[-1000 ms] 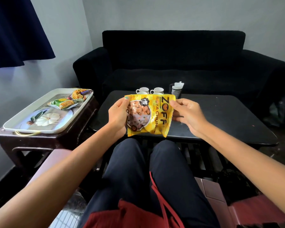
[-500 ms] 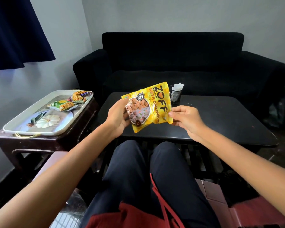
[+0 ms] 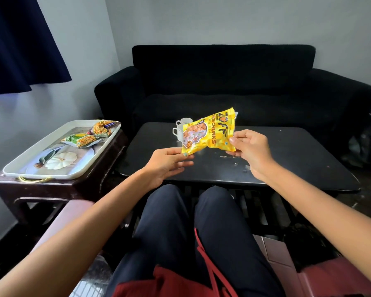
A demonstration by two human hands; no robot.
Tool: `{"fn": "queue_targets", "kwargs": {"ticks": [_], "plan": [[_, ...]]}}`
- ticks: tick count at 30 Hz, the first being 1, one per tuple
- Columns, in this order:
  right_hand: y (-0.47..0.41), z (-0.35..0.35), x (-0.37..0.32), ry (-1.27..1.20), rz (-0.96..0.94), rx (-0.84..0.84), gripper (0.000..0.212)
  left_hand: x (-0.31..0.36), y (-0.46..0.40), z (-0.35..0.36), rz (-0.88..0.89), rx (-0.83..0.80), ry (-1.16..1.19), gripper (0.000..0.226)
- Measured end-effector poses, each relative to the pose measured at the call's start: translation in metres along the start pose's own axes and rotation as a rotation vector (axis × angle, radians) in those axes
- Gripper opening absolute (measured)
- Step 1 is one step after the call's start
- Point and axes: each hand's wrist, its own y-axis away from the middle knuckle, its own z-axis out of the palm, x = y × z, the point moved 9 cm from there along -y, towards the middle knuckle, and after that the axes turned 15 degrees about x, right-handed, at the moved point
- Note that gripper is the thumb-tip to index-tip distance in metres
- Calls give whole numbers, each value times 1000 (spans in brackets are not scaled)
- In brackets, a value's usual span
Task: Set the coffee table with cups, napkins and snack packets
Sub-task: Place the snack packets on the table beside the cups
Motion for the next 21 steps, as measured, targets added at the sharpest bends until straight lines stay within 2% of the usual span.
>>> {"fn": "queue_targets", "kwargs": {"ticks": [7,14,18,21], "plan": [[-5,-8,-10,178,-129,54,7,17,3,-17,89,128,-130,13],[-2,-8,-17,236,-247,121,8,10,4,-12,95,115,-182,14],[2,-17,-37,298,-413,207,12,-11,2,-9,-7,46,-289,33],[8,-17,-51,422,-558,209,18,-20,0,-7,-51,19,-347,52]]}}
